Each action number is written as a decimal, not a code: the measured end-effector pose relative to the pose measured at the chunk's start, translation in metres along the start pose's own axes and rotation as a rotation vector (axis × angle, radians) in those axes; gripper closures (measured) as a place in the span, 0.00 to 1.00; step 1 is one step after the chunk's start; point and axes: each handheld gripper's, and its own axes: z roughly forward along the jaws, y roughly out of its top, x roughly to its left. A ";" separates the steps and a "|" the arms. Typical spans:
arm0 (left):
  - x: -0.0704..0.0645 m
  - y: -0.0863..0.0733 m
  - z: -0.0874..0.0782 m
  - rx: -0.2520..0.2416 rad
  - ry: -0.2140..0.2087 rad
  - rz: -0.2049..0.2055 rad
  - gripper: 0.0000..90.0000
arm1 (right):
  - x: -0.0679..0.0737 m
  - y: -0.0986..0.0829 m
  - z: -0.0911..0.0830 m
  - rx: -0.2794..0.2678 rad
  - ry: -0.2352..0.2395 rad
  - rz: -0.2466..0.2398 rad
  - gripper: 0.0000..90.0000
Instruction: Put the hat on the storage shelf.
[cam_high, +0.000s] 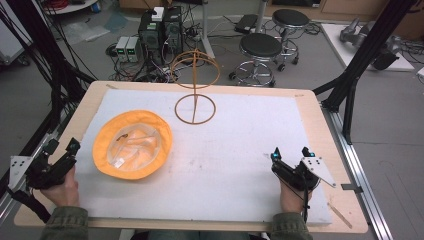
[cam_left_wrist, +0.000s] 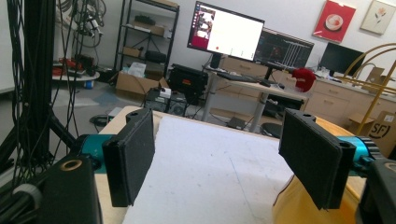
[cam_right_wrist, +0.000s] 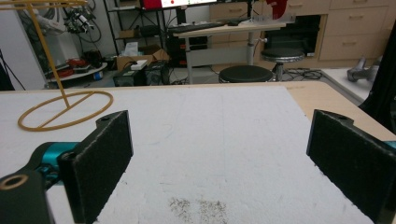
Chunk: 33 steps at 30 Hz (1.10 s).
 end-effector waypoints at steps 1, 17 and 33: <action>0.000 0.000 0.000 0.000 -0.001 -0.001 0.30 | 0.000 0.000 0.000 -0.001 -0.001 0.003 0.07; -0.001 -0.001 0.002 0.012 -0.022 -0.004 0.31 | -0.003 0.000 -0.001 0.009 -0.013 0.028 0.07; -0.009 0.001 0.005 0.031 -0.063 -0.012 0.31 | -0.004 -0.001 0.000 0.021 -0.007 0.036 0.07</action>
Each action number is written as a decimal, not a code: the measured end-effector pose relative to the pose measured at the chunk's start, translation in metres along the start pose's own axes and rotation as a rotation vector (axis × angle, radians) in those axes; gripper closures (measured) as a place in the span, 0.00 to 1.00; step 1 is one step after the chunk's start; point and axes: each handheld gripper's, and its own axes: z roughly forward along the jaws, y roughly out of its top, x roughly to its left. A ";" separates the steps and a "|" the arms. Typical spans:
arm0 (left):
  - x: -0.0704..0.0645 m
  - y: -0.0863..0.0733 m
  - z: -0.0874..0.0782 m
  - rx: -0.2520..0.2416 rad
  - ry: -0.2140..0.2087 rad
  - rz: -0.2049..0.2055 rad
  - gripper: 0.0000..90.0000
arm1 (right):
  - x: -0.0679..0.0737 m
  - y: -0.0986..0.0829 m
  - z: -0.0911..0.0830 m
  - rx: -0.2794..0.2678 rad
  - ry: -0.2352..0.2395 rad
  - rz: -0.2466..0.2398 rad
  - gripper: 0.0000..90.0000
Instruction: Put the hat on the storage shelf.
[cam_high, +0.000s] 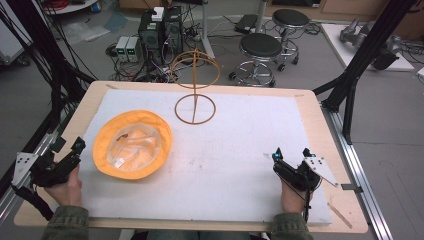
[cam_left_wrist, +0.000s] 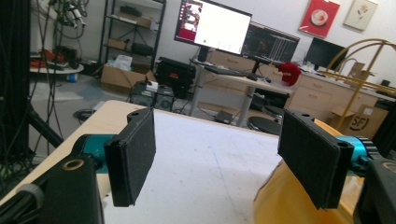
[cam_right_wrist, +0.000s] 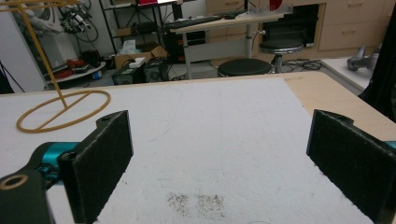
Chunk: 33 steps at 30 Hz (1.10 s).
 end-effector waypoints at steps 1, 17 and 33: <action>-0.001 0.000 0.000 0.005 -0.005 0.001 0.31 | 0.000 0.000 0.000 0.001 0.000 0.002 0.07; -0.016 0.001 0.013 0.135 -0.083 0.026 0.33 | 0.000 -0.001 0.002 0.021 0.005 0.002 0.07; -0.013 0.002 0.016 0.205 -0.056 0.008 0.33 | 0.001 -0.001 0.002 0.033 0.015 0.007 0.07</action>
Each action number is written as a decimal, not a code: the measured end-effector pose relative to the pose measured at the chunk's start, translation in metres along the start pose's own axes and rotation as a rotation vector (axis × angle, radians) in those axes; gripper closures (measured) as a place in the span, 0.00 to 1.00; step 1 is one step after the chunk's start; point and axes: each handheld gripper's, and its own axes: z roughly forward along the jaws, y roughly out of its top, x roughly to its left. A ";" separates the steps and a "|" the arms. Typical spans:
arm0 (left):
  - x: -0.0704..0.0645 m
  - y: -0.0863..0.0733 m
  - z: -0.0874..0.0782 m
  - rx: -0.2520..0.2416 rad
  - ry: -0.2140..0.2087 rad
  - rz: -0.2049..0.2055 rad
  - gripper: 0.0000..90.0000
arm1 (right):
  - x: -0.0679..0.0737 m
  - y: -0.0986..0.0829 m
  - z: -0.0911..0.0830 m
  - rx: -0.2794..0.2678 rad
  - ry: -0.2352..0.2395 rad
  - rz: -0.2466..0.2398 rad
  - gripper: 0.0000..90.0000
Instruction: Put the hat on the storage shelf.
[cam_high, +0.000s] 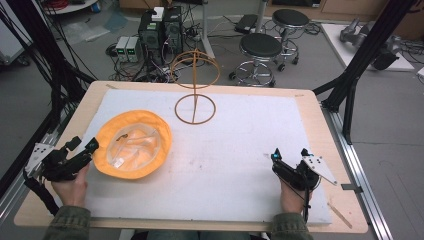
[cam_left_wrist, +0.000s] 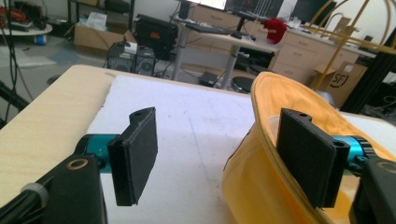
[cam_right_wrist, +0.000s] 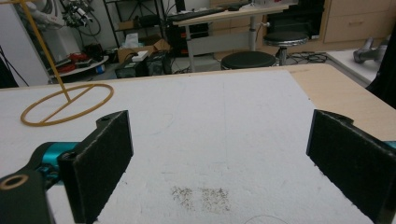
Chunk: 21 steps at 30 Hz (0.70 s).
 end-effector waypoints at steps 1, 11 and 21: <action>0.000 0.000 0.000 0.006 0.003 -0.005 0.33 | 0.000 0.000 0.000 0.000 -0.003 -0.003 0.07; 0.002 -0.001 0.006 0.067 -0.074 -0.052 0.39 | 0.000 -0.001 0.002 0.005 0.000 -0.011 0.07; -0.001 -0.001 0.008 0.106 -0.172 -0.043 0.78 | 0.000 0.000 0.001 0.006 0.003 -0.004 0.07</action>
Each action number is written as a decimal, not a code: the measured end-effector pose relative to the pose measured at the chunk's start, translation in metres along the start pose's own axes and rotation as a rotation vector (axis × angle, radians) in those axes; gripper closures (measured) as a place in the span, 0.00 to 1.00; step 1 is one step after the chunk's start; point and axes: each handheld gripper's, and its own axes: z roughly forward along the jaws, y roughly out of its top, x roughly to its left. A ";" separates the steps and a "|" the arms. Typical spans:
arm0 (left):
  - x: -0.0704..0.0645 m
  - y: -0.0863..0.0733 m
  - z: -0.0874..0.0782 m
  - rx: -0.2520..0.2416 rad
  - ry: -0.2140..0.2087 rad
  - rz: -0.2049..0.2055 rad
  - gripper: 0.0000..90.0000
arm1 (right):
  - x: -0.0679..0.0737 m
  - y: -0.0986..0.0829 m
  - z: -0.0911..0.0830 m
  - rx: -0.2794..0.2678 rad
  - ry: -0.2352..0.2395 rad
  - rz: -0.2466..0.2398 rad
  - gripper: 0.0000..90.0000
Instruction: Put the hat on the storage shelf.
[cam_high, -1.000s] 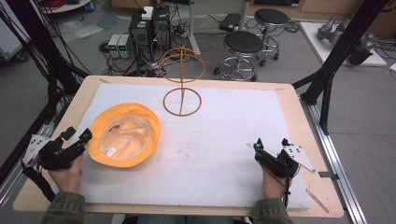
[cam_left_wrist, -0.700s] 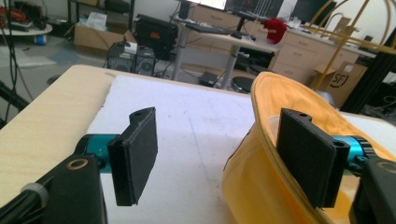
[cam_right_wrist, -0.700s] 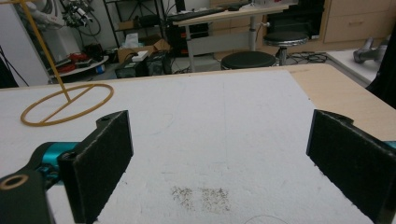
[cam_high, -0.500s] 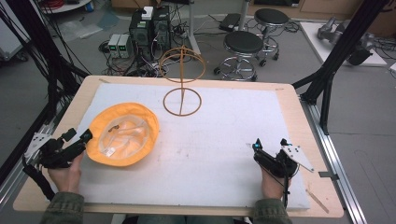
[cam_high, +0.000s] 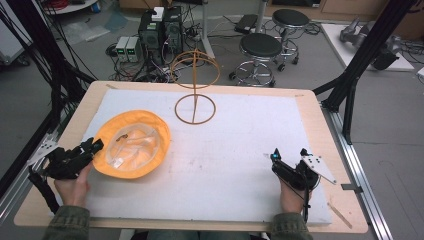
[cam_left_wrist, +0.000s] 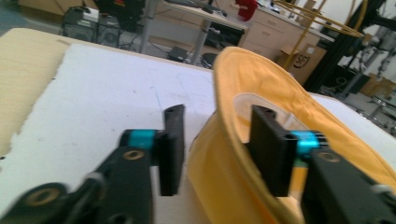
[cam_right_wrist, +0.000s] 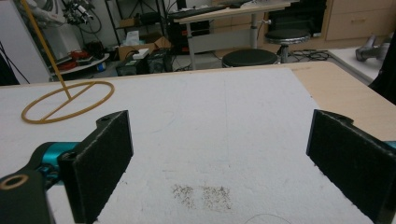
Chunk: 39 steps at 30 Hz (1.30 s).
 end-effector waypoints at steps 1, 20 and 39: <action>0.000 0.000 0.000 0.000 0.000 0.000 0.84 | 0.000 0.000 0.000 0.004 -0.001 0.004 0.07; -0.005 0.001 -0.003 -0.038 -0.015 0.030 0.95 | 0.000 0.000 0.000 -0.003 -0.003 0.002 0.07; -0.020 0.004 -0.006 -0.139 -0.010 0.068 0.96 | 0.000 0.000 0.000 -0.004 -0.004 0.008 0.07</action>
